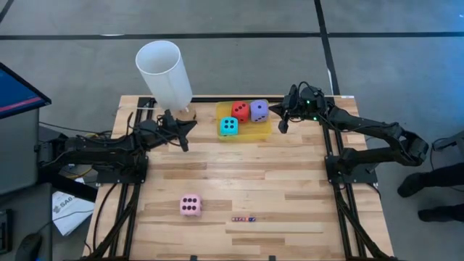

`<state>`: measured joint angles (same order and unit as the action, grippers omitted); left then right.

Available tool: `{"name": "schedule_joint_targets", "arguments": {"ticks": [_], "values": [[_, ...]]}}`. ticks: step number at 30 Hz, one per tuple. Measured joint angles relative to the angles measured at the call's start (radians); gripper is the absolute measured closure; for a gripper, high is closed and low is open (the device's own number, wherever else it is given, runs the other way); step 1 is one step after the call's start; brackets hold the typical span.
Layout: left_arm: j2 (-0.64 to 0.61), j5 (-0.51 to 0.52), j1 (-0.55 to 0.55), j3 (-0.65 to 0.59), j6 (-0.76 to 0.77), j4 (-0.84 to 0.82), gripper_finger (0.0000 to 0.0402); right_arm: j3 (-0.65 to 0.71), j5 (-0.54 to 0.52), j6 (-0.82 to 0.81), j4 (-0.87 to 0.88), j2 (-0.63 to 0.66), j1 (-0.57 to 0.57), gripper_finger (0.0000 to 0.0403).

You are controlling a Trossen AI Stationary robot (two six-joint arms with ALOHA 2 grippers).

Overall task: Pick & Place Dice
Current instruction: Put the big pink dice into the yellow bin

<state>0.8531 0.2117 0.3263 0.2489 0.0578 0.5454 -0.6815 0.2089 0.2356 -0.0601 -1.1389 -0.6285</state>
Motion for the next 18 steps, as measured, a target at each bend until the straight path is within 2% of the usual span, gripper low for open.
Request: {"name": "schedule_joint_targets", "arguments": {"ticks": [3,6,14,18], "values": [[0.000,-0.057,-0.019,0.000,0.067,0.013,0.0400,0.000,0.000,0.000,0.000,0.000,0.000,0.0403],[0.011,-0.071,-0.102,0.005,0.078,0.018,0.0401,0.000,0.000,0.000,0.000,0.000,0.000,0.0403],[0.117,0.294,-0.401,0.076,0.000,0.009,0.0401,0.000,0.000,0.000,0.040,0.000,0.000,0.0403],[0.170,0.392,-0.487,0.155,-0.026,-0.100,0.0401,0.000,0.000,0.000,0.073,0.000,0.000,0.0403]]}}
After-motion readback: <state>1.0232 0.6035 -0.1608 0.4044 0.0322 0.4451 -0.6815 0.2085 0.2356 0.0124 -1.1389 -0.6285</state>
